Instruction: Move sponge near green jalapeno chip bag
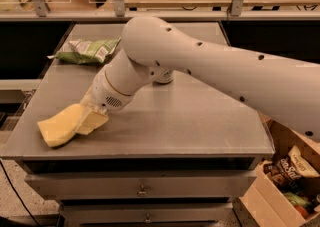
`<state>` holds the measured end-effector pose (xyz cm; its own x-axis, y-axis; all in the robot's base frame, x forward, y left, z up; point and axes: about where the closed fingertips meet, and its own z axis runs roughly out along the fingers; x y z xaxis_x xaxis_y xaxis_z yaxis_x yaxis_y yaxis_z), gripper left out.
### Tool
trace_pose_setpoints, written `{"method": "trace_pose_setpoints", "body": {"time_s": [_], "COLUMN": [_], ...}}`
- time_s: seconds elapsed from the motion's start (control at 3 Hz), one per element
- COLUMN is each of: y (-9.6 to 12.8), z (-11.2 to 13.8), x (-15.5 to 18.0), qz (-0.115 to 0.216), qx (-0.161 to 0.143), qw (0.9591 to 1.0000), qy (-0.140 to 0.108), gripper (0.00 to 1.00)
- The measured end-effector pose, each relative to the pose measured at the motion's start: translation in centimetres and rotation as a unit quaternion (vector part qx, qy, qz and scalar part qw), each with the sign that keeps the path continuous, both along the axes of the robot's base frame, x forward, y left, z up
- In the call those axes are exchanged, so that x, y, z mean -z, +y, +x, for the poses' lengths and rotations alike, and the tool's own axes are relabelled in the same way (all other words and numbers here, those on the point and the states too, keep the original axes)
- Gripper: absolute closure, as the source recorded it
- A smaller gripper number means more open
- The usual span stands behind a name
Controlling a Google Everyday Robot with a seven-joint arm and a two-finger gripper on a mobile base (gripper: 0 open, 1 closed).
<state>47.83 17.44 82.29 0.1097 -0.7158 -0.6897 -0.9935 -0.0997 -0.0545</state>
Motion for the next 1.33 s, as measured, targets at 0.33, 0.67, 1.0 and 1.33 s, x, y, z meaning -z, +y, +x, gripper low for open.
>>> {"method": "trace_pose_setpoints", "body": {"time_s": [0.33, 0.67, 1.0, 1.33], "y": [0.2, 1.0, 1.0, 1.4], "z": [0.4, 1.9, 1.9, 3.9], "x": [0.2, 0.5, 0.5, -0.8], "qz": [-0.004, -0.005, -0.005, -0.003], "qx": [0.022, 0.064, 0.064, 0.097], "qw": [0.9997, 0.9978, 0.9978, 0.9945], "qy": [-0.005, -0.017, -0.017, -0.039], "gripper": [0.99, 1.00, 1.00, 1.00]}}
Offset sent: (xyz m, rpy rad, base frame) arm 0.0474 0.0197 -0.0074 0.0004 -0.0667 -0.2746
